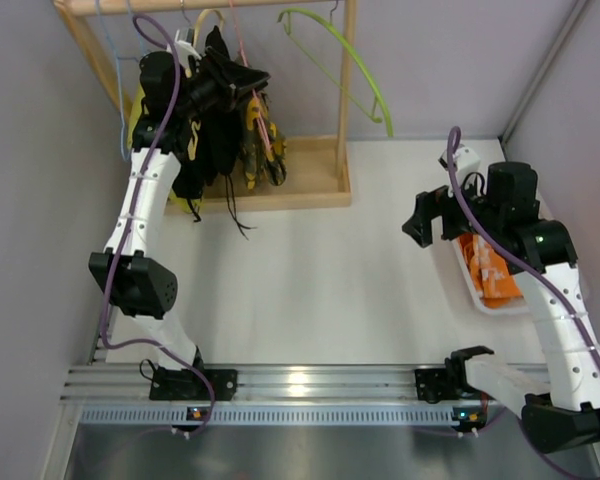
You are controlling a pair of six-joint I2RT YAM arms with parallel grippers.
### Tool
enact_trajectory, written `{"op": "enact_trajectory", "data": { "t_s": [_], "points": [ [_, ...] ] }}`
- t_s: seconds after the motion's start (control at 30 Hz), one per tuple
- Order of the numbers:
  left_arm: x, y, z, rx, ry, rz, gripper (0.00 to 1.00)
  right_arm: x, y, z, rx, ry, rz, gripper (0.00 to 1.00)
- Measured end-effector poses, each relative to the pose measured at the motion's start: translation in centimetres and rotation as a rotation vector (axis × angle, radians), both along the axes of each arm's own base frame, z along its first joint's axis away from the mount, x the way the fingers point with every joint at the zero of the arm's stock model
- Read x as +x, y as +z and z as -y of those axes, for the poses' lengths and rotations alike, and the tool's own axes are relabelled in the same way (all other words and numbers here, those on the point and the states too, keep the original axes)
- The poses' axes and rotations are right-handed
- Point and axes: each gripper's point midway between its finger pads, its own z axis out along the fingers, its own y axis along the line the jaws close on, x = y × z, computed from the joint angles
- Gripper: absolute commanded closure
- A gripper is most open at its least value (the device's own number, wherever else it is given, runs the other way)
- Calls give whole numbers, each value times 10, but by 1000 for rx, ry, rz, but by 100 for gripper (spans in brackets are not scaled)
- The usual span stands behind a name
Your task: Remove the trousers from the hanger
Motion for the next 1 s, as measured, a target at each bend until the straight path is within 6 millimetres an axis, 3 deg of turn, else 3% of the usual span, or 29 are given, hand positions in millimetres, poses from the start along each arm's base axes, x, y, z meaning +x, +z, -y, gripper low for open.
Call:
{"op": "enact_trajectory", "data": {
  "t_s": [0.17,0.3,0.47,1.0],
  "points": [
    [1,3,1,-44,-6,-13,70,2,-3,0,-1,0,-10,1],
    [0,6,2,-64,-16,-17,79,3,-5,-1,-2,-1,-19,1],
    [-2,10,4,-98,-27,-36,100,4,-5,-1,-2,-1,-22,1],
    [-3,14,9,-116,-34,-41,100,7,-11,-6,14,15,-56,1]
  ]
}}
